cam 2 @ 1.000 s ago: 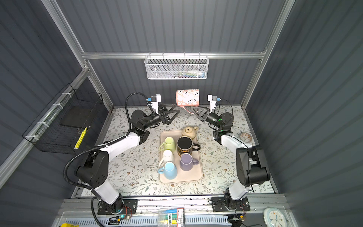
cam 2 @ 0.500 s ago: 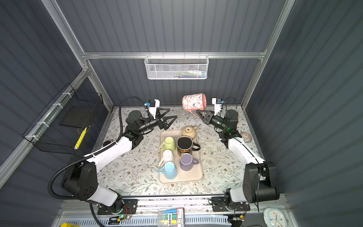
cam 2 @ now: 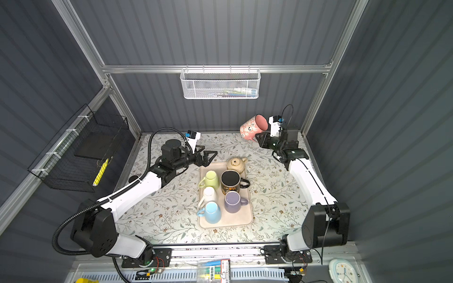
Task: Turn the mug right side up
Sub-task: Place the mug at the top-right of the table.
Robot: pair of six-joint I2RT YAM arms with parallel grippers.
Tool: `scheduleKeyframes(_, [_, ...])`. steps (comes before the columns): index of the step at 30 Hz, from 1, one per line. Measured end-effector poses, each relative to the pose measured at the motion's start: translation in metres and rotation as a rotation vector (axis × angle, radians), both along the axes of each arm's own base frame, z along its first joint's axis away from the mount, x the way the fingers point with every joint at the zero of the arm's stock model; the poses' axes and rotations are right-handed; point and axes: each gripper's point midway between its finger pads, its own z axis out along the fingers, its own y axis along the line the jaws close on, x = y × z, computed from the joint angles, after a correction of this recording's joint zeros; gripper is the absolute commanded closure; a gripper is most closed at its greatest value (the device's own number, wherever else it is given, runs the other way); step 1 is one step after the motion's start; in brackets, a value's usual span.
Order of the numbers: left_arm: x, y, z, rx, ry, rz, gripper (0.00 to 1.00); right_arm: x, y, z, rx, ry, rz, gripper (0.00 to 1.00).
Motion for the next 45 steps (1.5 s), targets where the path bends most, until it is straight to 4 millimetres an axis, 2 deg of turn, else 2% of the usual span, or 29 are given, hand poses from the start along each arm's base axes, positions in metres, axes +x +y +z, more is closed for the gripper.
scheduleKeyframes(3, [0.002,0.016,-0.02,0.064,0.065,0.092,0.0,0.012,-0.016,-0.011,-0.103,0.052,-0.07,1.0])
scheduleKeyframes(9, [-0.001,0.047,-0.044,0.191,0.145,0.226,0.0,0.028,-0.047,-0.053,-0.287,0.204,-0.165,1.0])
scheduleKeyframes(15, [-0.008,0.064,-0.068,0.296,0.216,0.272,0.0,0.05,-0.066,-0.086,-0.417,0.301,-0.209,1.0])
scheduleKeyframes(27, [-0.012,0.075,-0.08,0.355,0.248,0.308,0.01,0.086,-0.088,-0.141,-0.596,0.321,-0.23,1.0])
scheduleKeyframes(39, [-0.008,0.077,-0.099,0.394,0.279,0.323,0.0,0.109,-0.123,-0.169,-0.596,0.262,-0.29,1.0])
scheduleKeyframes(45, [-0.007,0.078,-0.101,0.401,0.282,0.329,0.0,0.115,-0.138,-0.194,-0.578,0.293,-0.296,1.0])
